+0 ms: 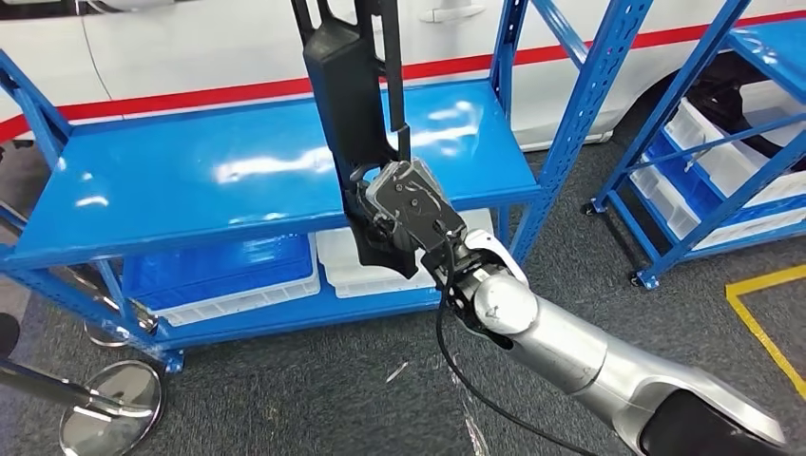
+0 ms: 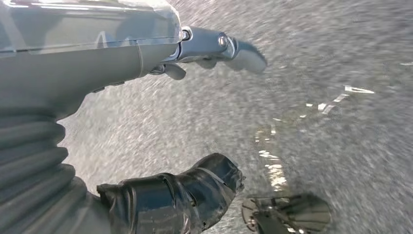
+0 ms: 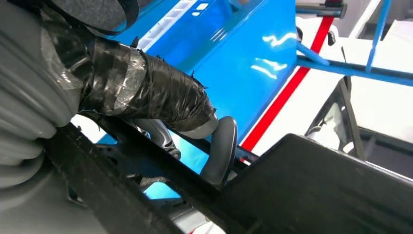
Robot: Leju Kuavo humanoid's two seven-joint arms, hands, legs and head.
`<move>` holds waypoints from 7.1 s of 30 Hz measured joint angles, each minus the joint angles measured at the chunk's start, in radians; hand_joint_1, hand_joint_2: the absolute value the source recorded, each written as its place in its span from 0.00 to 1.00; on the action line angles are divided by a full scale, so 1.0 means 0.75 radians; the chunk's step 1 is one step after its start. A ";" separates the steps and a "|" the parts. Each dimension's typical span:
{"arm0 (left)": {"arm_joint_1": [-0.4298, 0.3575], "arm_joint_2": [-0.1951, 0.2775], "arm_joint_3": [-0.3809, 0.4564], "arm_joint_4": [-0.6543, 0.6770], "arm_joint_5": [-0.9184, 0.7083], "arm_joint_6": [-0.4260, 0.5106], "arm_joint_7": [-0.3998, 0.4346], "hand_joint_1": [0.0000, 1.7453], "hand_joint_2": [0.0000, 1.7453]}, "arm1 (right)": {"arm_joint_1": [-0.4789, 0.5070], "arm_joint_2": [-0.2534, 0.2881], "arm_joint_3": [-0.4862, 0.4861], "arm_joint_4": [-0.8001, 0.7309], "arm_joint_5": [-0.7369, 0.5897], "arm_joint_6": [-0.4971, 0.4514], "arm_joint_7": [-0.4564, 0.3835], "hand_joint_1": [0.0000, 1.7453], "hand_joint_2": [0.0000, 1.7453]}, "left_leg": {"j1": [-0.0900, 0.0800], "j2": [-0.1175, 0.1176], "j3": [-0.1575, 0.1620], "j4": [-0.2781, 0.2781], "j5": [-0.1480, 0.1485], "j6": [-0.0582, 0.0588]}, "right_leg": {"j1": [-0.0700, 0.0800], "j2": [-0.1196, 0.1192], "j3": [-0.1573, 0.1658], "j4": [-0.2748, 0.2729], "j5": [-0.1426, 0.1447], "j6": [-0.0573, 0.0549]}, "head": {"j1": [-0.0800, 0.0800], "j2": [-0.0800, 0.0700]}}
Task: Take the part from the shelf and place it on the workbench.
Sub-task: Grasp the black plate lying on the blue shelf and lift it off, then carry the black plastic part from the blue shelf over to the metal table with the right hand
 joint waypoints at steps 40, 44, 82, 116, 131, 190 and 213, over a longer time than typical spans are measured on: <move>0.002 0.076 0.075 0.009 0.068 0.039 0.020 0.00 1.00 | 0.035 -0.078 -0.012 -0.071 0.025 -0.018 0.029 1.00 1.00 | 0.008 0.008 -0.130 0.031 0.086 0.027 | -0.001 0.004 0.037 0.253 -0.177 0.022 | 0.013 0.000; 0.001 0.073 0.075 0.009 0.062 0.039 0.019 0.00 1.00 | 0.032 -0.080 -0.020 -0.084 0.011 -0.018 0.030 1.00 1.00 | 0.004 0.007 -0.169 0.049 0.115 0.002 | 0.014 0.006 0.173 0.021 -0.174 0.002 | 0.012 0.000; 0.007 0.065 0.074 0.009 0.058 0.054 -0.049 0.00 1.00 | -0.009 -0.113 -0.024 -0.112 0.128 0.009 0.113 1.00 1.00 | 0.023 0.003 -0.324 0.336 -0.049 -0.058 | 0.005 0.000 0.116 -0.018 -0.107 -0.057 | 0.012 0.000; 0.009 0.040 0.028 0.009 -0.049 0.221 0.064 0.00 1.00 | 0.086 -0.151 -0.042 -0.166 0.168 -0.115 0.091 1.00 1.00 | 0.015 0.007 -0.203 0.259 -0.003 -0.047 | -0.001 -0.078 0.094 0.024 -0.115 -0.049 | 0.001 0.000; 0.007 0.026 0.014 0.009 -0.048 0.213 0.014 0.00 1.00 | 0.325 -0.180 -0.188 -0.197 0.056 -0.201 -0.102 1.00 1.00 | 0.011 -0.087 -0.108 0.005 0.105 0.021 | -0.013 0.014 0.009 0.255 -0.205 0.014 | 0.007 0.000; 0.002 0.003 -0.010 0.009 -0.059 0.207 0.027 0.00 1.00 | 0.431 -0.212 -0.227 -0.397 0.367 -0.206 0.008 1.00 1.00 | -0.001 -0.061 -0.135 -0.005 0.141 0.040 | -0.015 0.003 -0.024 0.365 -0.299 0.031 | -0.007 0.000; 0.004 0.001 -0.031 0.008 -0.062 0.216 0.026 0.00 1.00 | 0.422 -0.216 -0.227 -0.424 0.401 -0.211 0.029 1.00 1.00 | -0.013 0.069 -0.175 0.027 0.141 0.002 | -0.010 -0.167 0.175 -0.010 -0.156 0.026 | -0.026 0.000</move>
